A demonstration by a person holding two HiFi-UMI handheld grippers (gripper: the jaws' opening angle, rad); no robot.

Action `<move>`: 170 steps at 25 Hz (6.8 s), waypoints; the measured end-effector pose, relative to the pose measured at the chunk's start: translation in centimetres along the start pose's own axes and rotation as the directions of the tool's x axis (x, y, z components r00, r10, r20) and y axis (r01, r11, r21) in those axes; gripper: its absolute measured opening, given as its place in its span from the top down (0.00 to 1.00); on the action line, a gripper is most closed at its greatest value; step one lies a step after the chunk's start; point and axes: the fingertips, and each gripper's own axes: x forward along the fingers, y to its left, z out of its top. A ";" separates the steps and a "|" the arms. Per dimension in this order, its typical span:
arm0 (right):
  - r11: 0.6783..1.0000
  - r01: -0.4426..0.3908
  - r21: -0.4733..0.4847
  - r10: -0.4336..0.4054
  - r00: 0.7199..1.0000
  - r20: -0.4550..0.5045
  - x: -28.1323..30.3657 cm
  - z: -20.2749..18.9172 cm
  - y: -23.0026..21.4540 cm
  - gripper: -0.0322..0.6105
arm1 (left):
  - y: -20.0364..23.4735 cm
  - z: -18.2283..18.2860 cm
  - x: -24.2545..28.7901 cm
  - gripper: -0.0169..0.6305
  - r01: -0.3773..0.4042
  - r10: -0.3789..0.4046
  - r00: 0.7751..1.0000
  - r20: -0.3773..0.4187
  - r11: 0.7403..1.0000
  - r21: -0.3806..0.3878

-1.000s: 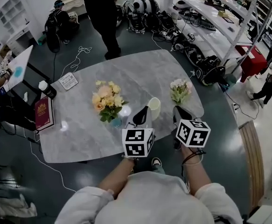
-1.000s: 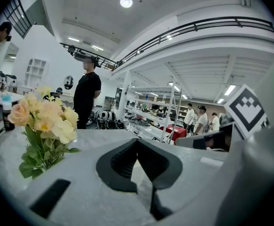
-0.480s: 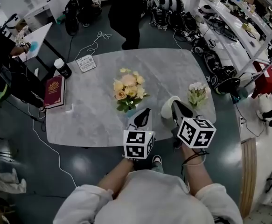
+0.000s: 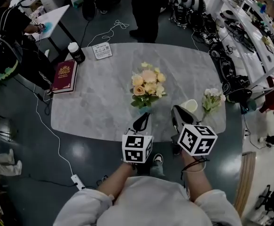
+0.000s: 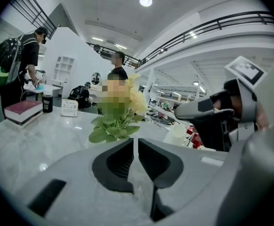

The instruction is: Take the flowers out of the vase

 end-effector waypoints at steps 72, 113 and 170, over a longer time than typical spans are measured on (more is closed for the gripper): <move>0.979 -0.190 0.076 0.200 0.970 -0.139 11.4 -10.9 1.8 0.83 | 7.6 -8.8 8.4 0.57 0.109 -0.097 0.987 -0.131 0.991 0.082; 0.953 -0.299 -0.047 0.296 0.953 -0.058 15.3 -7.5 4.3 0.86 | 7.3 -8.9 8.4 0.58 0.097 -0.084 0.989 -0.118 0.989 0.111; 0.969 -0.243 -0.045 0.247 0.951 0.185 4.4 6.2 4.7 0.88 | 8.0 2.3 0.1 0.91 -0.108 0.103 0.992 0.076 0.992 0.062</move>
